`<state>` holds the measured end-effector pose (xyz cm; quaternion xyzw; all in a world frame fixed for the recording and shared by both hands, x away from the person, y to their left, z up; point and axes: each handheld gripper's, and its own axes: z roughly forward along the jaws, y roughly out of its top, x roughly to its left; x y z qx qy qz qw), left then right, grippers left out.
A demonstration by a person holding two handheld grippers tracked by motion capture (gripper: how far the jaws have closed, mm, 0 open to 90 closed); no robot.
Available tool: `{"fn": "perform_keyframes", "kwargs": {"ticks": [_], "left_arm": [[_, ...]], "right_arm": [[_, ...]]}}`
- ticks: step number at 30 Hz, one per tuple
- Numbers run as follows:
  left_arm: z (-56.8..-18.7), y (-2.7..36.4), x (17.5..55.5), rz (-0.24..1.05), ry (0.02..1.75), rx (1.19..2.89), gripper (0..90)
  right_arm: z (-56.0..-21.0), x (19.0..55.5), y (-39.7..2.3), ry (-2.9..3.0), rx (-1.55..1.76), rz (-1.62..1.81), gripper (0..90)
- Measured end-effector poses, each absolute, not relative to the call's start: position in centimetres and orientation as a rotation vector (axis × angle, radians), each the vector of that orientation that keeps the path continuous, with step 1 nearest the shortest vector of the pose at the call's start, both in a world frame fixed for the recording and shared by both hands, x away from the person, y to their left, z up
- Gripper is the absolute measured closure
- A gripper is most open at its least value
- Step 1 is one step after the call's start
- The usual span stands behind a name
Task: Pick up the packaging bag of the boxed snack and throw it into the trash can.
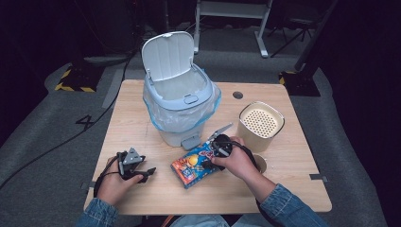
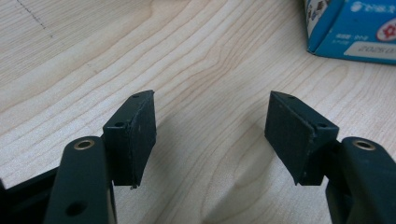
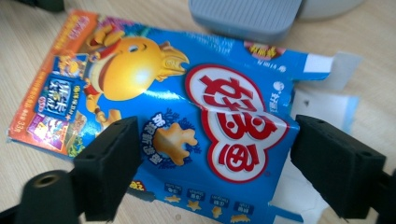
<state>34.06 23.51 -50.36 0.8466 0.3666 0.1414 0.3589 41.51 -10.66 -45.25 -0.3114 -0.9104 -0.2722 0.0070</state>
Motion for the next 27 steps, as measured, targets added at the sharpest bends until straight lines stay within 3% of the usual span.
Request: {"fn": "perform_keyframes", "kwargs": {"ticks": [13, 14, 16, 23, 27], "left_arm": [[-50.4, 23.4, 34.0, 0.369, 0.947, 2.184, 34.4], [-50.4, 23.4, 34.0, 0.37, 0.947, 2.183, 34.3], [-50.4, 23.4, 34.0, 0.37, 0.947, 2.183, 34.3], [-50.4, 23.4, 33.8, 0.373, 0.954, 2.18, 34.4], [-50.3, 23.4, 33.7, 0.38, 0.948, 2.188, 34.5]], "right_arm": [[-46.0, 41.2, -11.1, -2.755, -0.982, -0.892, 18.2], [-46.0, 41.1, -11.1, -2.753, -0.98, -0.892, 20.8], [-45.8, 41.1, -11.3, -2.748, -0.94, -0.908, 38.3], [-45.8, 40.7, -11.3, -2.77, -0.857, -0.903, 54.4], [-45.7, 40.3, -11.4, -2.74, -0.819, -0.941, 70.6]]}}
